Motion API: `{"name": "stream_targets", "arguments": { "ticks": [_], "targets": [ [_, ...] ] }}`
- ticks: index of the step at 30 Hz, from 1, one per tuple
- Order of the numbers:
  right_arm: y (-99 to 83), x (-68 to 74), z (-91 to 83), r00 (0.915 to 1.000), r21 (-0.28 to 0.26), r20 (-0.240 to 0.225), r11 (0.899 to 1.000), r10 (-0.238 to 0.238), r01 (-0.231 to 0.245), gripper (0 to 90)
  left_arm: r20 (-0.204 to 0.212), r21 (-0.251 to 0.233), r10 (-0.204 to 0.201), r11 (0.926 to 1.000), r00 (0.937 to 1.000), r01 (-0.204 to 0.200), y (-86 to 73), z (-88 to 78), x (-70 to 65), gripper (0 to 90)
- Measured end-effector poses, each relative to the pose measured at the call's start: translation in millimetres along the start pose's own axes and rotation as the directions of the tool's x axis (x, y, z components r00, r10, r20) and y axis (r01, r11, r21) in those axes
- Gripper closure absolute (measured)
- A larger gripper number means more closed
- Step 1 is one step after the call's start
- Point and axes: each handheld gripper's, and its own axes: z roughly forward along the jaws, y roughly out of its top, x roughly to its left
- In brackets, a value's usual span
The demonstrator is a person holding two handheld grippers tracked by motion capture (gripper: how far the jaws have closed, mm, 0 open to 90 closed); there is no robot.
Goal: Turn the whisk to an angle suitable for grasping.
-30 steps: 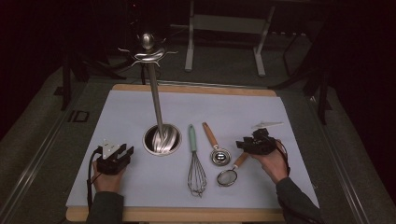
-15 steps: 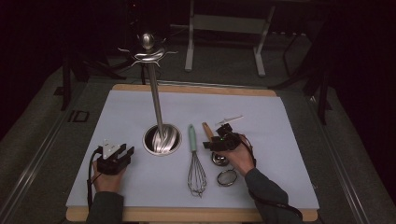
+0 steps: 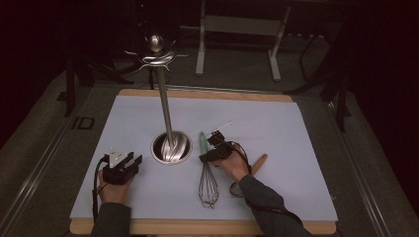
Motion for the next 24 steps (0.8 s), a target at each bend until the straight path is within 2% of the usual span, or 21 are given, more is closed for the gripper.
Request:
{"name": "stream_targets", "arguments": {
  "ticks": [8, 12, 16, 18, 20, 24],
  "targets": [
    [5.1, 1.1, -3.0, 0.9978, 0.067, 0.034, 0.996, -0.057, 0.055, 62.4, 0.000, 0.000, -0.002, 1.0000, 1.0000, 0.002, 0.0, 0.3, -0.2, 61.9],
    [7.7, -5.3, -5.6, 0.9997, 0.067, 0.015, 0.998, -0.018, 0.017, 64.6, -0.003, 0.006, 0.001, 1.0000, 1.0000, -0.001, 0.3, 1.0, -0.7, 61.4],
    [11.3, -11.7, -2.0, 0.9958, 0.087, -0.071, 0.995, 0.058, -0.052, 61.0, -0.005, 0.010, 0.004, 0.9999, 1.0000, -0.004, 0.4, 1.2, -0.9, 61.3],
    [12.4, -12.0, -0.3, 0.9946, 0.095, -0.078, 0.994, 0.068, -0.061, 60.8, -0.005, 0.012, 0.006, 0.9999, 1.0000, -0.006, 0.5, 1.5, -1.1, 61.2],
    [16.2, -10.2, 1.8, 0.9960, 0.110, -0.058, 0.992, 0.068, -0.061, 66.3, -0.005, 0.015, 0.009, 0.9998, 1.0000, -0.009, 0.7, 1.6, -1.2, 61.2],
    [17.9, -9.5, 2.4, 0.9891, 0.109, -0.073, 0.987, 0.128, -0.119, 68.7, -0.004, 0.015, 0.006, 0.9999, 1.0000, -0.006, 0.7, 1.6, -1.0, 61.2]
  ]
}}
